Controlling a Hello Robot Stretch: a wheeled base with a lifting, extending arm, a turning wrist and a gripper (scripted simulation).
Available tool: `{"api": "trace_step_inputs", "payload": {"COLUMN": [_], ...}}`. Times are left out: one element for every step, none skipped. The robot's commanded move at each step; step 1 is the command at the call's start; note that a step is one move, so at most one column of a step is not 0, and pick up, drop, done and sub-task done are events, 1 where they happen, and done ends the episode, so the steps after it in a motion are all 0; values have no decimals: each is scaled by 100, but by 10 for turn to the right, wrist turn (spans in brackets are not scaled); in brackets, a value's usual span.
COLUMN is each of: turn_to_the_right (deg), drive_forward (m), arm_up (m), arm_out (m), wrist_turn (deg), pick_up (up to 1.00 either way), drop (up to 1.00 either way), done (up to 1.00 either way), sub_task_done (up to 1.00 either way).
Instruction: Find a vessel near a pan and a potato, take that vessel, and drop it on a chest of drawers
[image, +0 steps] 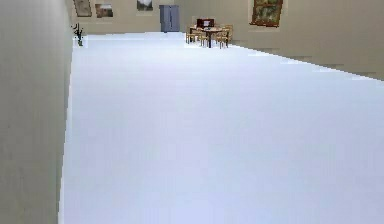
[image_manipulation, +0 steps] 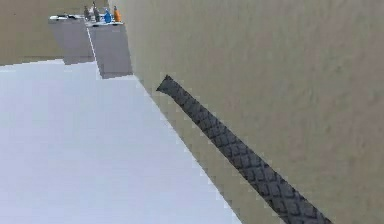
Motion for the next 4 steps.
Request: {"api": "trace_step_inputs", "payload": {"turn_to_the_right": [0,0,0,0], "drive_forward": [100,100,100,100], "arm_up": [0,0,0,0], "arm_out": [0,0,0,0], "wrist_turn": [0,0,0,0], "pick_up": [0,0,0,0], "drop": [0,0,0,0], "done": [0,0,0,0], "sub_task_done": [0,0,0,0]}}
